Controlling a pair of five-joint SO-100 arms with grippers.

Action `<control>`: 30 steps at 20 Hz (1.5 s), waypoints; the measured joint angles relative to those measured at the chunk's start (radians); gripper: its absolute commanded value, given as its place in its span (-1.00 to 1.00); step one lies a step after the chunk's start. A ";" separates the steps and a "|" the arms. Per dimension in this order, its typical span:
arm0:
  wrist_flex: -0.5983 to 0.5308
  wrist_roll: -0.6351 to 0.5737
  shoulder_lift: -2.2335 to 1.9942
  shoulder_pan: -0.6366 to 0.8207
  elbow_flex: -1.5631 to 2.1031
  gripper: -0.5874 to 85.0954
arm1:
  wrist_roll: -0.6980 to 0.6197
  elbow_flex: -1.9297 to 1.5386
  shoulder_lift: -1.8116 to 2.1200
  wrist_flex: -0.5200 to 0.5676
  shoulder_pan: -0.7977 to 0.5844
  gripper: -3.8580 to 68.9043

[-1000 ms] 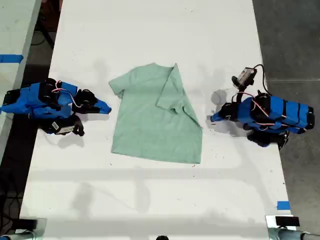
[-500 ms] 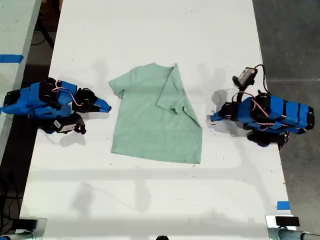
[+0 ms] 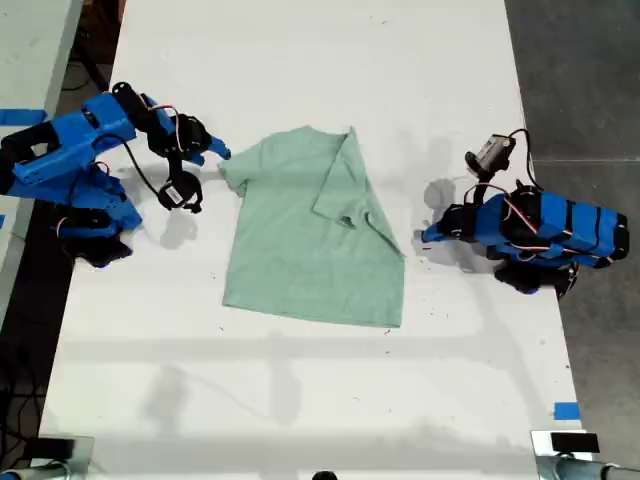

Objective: Fold t shirt

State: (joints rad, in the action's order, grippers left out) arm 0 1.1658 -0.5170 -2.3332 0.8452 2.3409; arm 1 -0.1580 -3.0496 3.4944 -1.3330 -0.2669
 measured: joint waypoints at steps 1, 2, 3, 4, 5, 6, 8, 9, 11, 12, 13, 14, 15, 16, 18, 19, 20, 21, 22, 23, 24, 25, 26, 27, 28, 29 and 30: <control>-0.023 -0.031 0.077 0.040 -0.038 -0.51 | 0.000 0.000 0.000 0.000 0.000 -0.87; -0.043 -0.044 0.163 0.060 -0.067 -0.51 | 0.000 0.000 0.000 0.000 0.000 -0.87; -0.071 -0.063 0.250 0.063 -0.086 -0.52 | 0.000 0.000 0.000 0.000 0.000 -0.87; -0.106 -0.074 0.330 0.063 -0.104 -0.52 | 0.000 0.000 0.000 0.000 0.000 -0.87; -0.133 -0.077 0.388 0.063 -0.121 -0.53 | 0.000 0.000 0.000 0.000 0.000 -0.87; -0.153 -0.084 0.454 0.063 -0.147 -0.53 | 0.000 0.000 0.000 0.000 0.000 -0.87; -0.166 -0.081 0.560 0.063 -0.195 -0.56 | 0.000 0.000 0.000 0.000 0.000 -0.87; -0.167 -0.086 0.583 0.063 -0.204 -0.60 | 0.000 0.000 0.000 0.000 0.000 -0.87; -0.167 -0.087 0.615 0.063 -0.216 -0.99 | 0.000 0.000 0.000 0.000 0.000 -0.87; -0.167 -0.084 0.635 0.064 -0.222 -0.99 | 0.000 0.000 0.000 0.000 0.000 -0.87; -0.169 -0.084 0.657 0.066 -0.239 -0.99 | 0.000 0.000 0.000 0.000 0.000 -0.87; -0.152 -0.086 0.673 0.066 -0.268 -0.99 | 0.000 0.000 0.000 0.000 0.000 -0.87; -0.129 -0.087 0.676 0.066 -0.290 -0.99 | 0.000 0.000 0.000 0.000 0.000 -0.87; -0.094 -0.086 0.675 0.064 -0.322 -0.99 | 0.000 0.000 0.000 0.000 0.000 -0.87; 0.005 -0.071 0.643 0.035 -0.416 -0.99 | 0.000 0.000 0.000 0.000 0.000 -0.87; 0.057 -0.044 0.637 -0.002 -0.492 -0.99 | 0.000 0.000 0.000 0.000 0.000 -0.87; 0.114 -0.017 0.635 -0.048 -0.583 -0.99 | 0.000 0.000 0.000 0.000 0.000 -0.87; 0.176 0.000 0.635 -0.097 -0.686 -0.99 | 0.000 0.000 0.000 0.000 0.000 -0.87; 0.206 0.020 0.637 -0.150 -0.785 -0.99 | 0.000 0.000 0.000 0.000 0.000 -0.87; 0.213 0.046 0.652 -0.201 -0.876 -0.99 | 0.000 0.000 0.000 0.000 0.000 -0.87; 0.210 0.066 0.684 -0.252 -0.953 -0.99 | 0.000 0.000 0.000 0.000 0.000 -0.87; 0.202 0.086 0.723 -0.298 -1.009 -0.99 | 0.000 0.000 0.000 0.000 0.000 -0.87; 0.181 0.101 0.759 -0.342 -1.051 -0.98 | 0.000 -0.002 0.000 0.000 0.000 -0.87; 0.146 0.114 0.788 -0.382 -1.083 -0.86 | 0.000 -0.002 0.000 0.000 0.000 -0.87; 0.117 0.127 0.822 -0.416 -1.111 -0.72 | 0.000 -0.002 0.000 0.000 0.000 -0.87; 0.092 0.140 0.857 -0.445 -1.131 -0.60 | 0.000 -0.002 0.000 0.000 0.000 -0.87; 0.072 0.147 0.887 -0.463 -1.137 -0.57 | 0.000 -0.002 0.000 0.000 0.000 -0.87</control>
State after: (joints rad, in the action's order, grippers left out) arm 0 1.2379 -0.3697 -1.4465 0.3820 1.2042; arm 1 -0.1580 -3.0511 3.4944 -1.3330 -0.2669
